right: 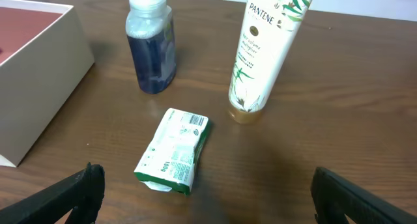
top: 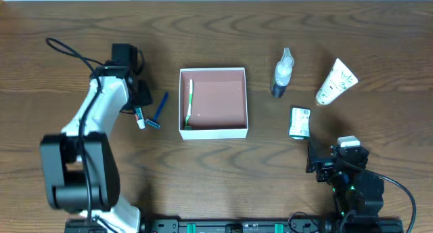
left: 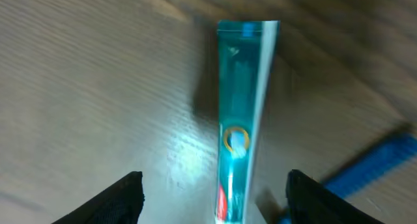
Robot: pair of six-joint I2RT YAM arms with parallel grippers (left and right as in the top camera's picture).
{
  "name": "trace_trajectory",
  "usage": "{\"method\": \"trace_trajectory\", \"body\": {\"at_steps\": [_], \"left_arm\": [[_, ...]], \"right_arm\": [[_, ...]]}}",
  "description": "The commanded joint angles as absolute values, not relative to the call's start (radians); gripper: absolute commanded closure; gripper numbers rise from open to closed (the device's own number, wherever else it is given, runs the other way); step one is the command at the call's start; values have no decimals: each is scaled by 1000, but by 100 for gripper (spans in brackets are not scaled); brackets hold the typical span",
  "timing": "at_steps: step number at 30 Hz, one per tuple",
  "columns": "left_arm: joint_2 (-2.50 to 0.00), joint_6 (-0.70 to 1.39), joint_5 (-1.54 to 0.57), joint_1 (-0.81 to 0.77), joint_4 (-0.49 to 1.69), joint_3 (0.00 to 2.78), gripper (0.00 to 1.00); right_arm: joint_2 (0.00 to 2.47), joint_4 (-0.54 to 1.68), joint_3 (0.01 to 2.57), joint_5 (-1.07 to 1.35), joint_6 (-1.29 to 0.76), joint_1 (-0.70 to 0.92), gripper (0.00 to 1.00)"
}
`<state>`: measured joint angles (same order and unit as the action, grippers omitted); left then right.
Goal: Pack container
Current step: 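Move left gripper back and grasp the teal toothpaste tube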
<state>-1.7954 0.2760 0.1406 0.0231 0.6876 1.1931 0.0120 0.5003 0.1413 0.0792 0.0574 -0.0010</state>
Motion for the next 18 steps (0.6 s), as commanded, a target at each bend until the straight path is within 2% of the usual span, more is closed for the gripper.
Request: {"method": "trace_trajectory", "body": {"at_steps": [1, 8, 11, 14, 18], "left_arm": [[-1860, 245, 90, 52, 664, 1189, 32], [-1940, 187, -32, 60, 630, 1189, 44], [-1949, 187, -38, 60, 631, 1189, 55], [-1946, 187, -38, 60, 640, 1189, 71], [-1921, 175, -38, 60, 673, 1190, 77]], "right_arm": [[6, 500, 138, 86, 45, -8, 1], [6, 500, 138, 86, 45, -8, 1], [6, 500, 138, 86, 45, -8, 1], [6, 500, 138, 86, 45, -8, 1], [6, 500, 138, 86, 45, -8, 1]]}}
